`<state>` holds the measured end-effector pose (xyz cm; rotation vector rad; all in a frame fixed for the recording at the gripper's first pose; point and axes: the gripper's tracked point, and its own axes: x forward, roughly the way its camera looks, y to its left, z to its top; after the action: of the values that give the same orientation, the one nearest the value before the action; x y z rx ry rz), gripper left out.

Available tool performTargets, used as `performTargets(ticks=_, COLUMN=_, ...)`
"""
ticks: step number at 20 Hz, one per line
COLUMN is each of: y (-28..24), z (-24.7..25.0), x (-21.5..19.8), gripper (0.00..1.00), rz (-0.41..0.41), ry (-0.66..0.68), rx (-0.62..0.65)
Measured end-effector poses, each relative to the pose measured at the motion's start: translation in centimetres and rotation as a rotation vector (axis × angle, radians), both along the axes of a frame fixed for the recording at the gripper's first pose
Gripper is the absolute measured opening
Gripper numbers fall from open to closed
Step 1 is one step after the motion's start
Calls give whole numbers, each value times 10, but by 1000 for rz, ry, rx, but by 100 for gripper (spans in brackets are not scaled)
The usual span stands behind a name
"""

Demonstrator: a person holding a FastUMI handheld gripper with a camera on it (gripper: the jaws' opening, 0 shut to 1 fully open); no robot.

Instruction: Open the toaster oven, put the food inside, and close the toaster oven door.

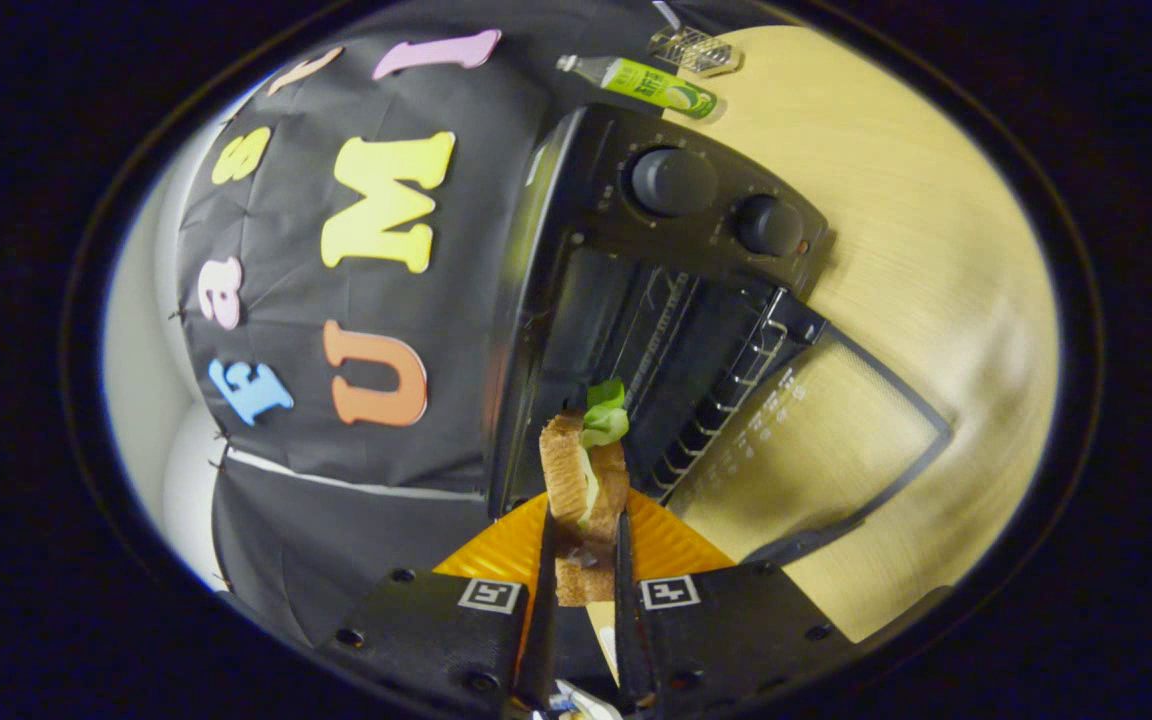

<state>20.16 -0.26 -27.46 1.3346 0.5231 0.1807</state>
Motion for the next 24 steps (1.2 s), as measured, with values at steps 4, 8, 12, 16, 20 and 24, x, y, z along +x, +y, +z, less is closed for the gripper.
performTargets(ticks=4, y=-11, z=-17, x=45, gripper=30, rz=-120, ry=-23, rx=71)
performTargets(ticks=8, y=-7, z=-24, x=65, gripper=32, rz=-216, ry=-29, rx=87)
performTargets(ticks=12, y=11, z=-25, x=72, gripper=43, rz=-217, ry=-19, rx=58)
performTargets(ticks=16, y=23, z=-29, x=68, gripper=68, rz=-139, ry=39, rx=-66)
performTargets(ticks=20, y=23, z=-35, x=53, gripper=86, rz=-51, ry=111, rx=-274)
performTargets(ticks=24, y=21, z=-42, x=36, gripper=92, rz=80, ry=170, rx=-603)
